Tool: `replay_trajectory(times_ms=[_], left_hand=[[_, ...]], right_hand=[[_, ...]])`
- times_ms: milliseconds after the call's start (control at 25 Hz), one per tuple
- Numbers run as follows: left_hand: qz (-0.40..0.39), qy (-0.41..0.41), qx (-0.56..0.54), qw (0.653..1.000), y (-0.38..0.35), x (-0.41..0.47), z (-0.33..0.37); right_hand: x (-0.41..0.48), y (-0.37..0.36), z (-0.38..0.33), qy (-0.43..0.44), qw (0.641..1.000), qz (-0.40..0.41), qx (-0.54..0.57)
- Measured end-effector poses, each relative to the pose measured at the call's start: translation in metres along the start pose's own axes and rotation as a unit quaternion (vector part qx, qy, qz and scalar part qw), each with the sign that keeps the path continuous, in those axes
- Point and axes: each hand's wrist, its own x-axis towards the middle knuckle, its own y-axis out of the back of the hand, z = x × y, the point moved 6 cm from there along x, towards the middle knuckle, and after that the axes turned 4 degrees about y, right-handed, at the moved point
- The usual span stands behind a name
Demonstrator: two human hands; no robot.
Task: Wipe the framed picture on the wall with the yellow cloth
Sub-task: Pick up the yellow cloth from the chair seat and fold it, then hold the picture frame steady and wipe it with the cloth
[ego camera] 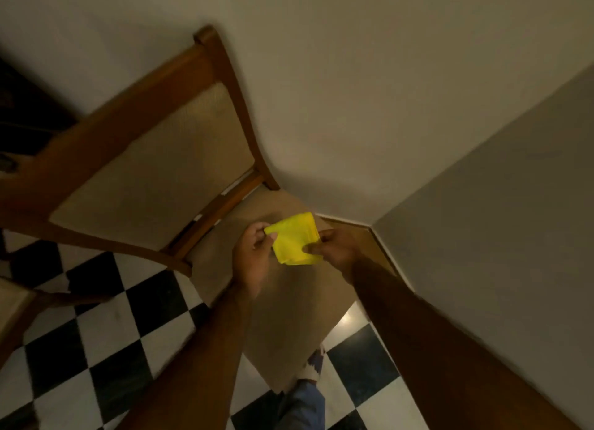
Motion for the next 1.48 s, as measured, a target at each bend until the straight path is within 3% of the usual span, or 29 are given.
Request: replay_trajectory(times_ms=[200,400,760,1320,1400,1480], left_hand=[[-0.021,-0.095,-0.081,0.992,-0.027,-0.055,0.133],[-0.019,-0.187,-0.074,0.979,-0.055,-0.119,0.254],[-0.048,-0.368,-0.124,0.92,-0.113,-0.279,0.468],[-0.072,-0.611,-0.188,0.766,-0.192,-0.558,0.723],[-0.078,-0.64,-0.215,0.734,-0.197,-0.604,0.76],[-0.084,-0.654,-0.247,0.71,-0.197,-0.645,0.797]], right_hand=[[-0.089,0.087,-0.091,0.081,0.995,0.056,-0.004],[-0.181,0.175,-0.161,0.15,0.982,0.117,-0.002],[-0.396,0.323,-0.269,0.275,0.936,0.216,-0.027],[-0.719,0.493,-0.365,0.379,0.791,0.476,-0.064],[-0.771,0.509,-0.378,0.397,0.76,0.508,-0.077],[-0.832,0.519,-0.39,0.435,0.698,0.558,-0.115]])
